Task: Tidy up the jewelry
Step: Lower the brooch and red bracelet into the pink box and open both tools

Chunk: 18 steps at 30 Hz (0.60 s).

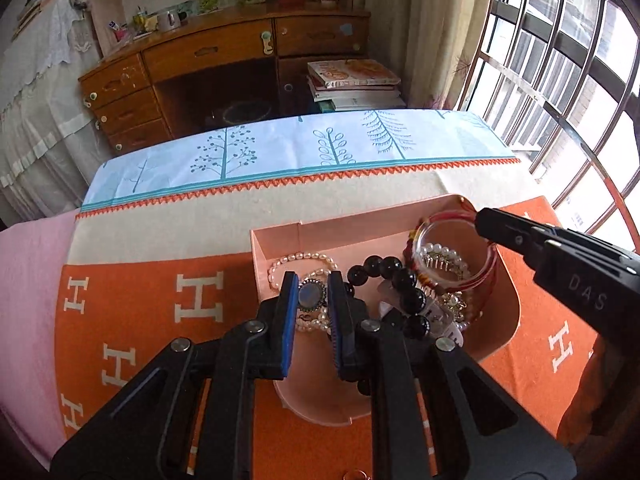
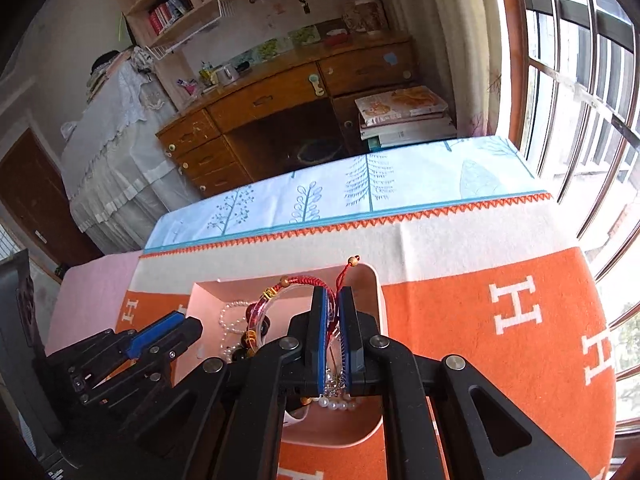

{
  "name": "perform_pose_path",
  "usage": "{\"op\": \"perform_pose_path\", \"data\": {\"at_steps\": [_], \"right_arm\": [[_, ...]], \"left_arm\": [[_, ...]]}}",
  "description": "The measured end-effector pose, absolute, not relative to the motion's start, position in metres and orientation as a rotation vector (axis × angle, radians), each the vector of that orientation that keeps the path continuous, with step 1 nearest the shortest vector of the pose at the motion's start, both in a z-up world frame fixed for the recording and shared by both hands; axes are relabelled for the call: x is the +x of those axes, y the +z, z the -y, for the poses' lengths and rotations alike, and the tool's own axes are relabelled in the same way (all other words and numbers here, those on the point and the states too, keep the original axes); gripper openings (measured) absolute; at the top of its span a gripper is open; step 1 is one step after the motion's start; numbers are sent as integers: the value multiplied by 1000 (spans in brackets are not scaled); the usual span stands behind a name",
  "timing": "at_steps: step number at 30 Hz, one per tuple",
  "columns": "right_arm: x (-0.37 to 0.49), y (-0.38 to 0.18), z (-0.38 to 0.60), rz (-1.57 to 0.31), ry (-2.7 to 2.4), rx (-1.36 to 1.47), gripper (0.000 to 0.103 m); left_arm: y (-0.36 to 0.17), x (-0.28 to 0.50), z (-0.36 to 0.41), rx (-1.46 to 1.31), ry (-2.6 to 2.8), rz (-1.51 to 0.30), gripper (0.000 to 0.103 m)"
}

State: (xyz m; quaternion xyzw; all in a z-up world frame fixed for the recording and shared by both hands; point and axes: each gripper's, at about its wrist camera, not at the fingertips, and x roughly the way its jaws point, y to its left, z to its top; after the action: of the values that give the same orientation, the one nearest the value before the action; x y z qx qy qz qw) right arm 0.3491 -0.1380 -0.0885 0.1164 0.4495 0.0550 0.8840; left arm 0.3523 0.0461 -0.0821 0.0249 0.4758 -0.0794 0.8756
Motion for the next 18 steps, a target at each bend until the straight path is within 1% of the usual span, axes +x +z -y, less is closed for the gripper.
{"op": "perform_pose_path", "data": {"at_steps": [2, 3, 4, 5, 6, 7, 10, 12, 18], "right_arm": [[355, -105, 133, -980, 118, 240, 8], [357, -108, 133, -992, 113, 244, 9], [357, -112, 133, -995, 114, 251, 11], [357, -113, 134, -995, 120, 261, 14], [356, -114, 135, -994, 125, 272, 16], [351, -115, 133, -991, 129, 279, 19], [339, -105, 130, -959, 141, 270, 22], [328, -94, 126, -938, 153, 261, 23], [285, -55, 109, -873, 209, 227, 25]], "left_arm": [[-87, 354, -46, 56, -174, -1010, 14], [-88, 354, -47, 69, -174, -1007, 20], [-87, 352, -46, 79, -172, -1001, 34], [-85, 351, -47, 81, -172, -989, 43], [-83, 348, -49, 79, -174, -974, 56], [-79, 347, -51, 77, -173, -963, 62], [-67, 337, -57, 81, -169, -948, 67], [-60, 329, -62, 83, -168, -947, 69], [-29, 291, -83, 57, -190, -923, 70]]}}
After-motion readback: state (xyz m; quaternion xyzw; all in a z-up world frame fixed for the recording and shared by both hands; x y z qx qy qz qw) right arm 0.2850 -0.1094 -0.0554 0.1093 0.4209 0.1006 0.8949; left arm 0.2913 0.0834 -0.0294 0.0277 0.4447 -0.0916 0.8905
